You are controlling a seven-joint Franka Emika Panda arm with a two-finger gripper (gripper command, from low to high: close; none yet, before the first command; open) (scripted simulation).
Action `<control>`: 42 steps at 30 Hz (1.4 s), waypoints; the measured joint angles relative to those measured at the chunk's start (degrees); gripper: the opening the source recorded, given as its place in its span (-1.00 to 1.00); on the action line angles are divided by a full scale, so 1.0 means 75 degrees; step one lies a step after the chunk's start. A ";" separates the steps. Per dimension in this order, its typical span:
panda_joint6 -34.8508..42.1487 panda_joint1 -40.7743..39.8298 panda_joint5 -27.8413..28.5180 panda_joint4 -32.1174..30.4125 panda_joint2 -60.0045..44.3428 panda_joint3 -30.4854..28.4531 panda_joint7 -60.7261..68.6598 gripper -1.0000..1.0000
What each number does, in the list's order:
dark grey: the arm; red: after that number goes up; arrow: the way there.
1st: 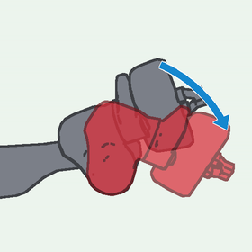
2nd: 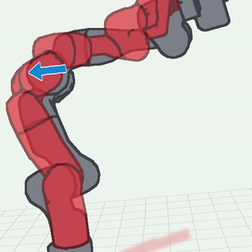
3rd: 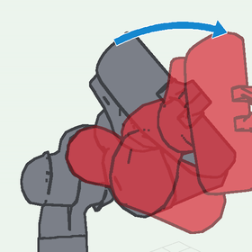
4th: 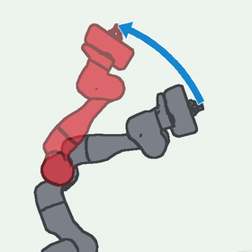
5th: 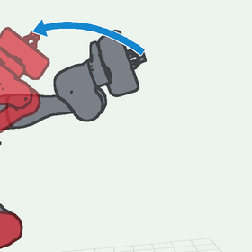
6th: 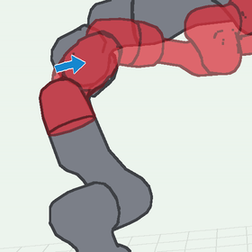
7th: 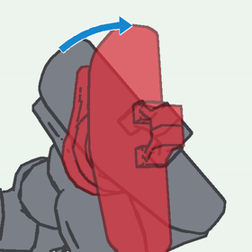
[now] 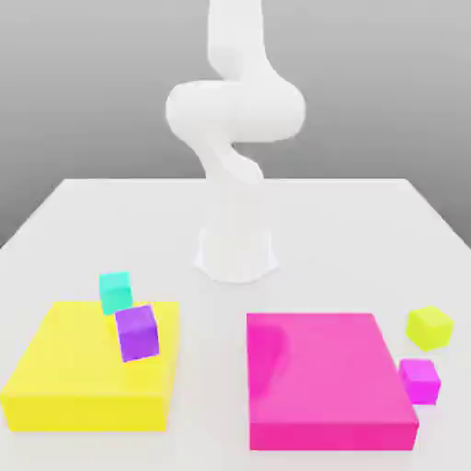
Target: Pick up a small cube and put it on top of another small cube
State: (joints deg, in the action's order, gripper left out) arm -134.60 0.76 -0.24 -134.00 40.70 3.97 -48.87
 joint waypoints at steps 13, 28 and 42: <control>-0.1986 0.0754 0.0444 -0.1553 -0.3569 0.2866 -0.2571 0.00; -0.4181 0.3366 0.3379 -0.2377 -0.7602 0.2493 -0.6432 0.00; -0.4097 0.3317 0.3029 -0.2439 -0.7414 0.2621 -0.6173 -1.00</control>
State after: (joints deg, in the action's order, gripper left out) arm -165.32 25.63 22.48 -152.29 -14.91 23.63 -95.17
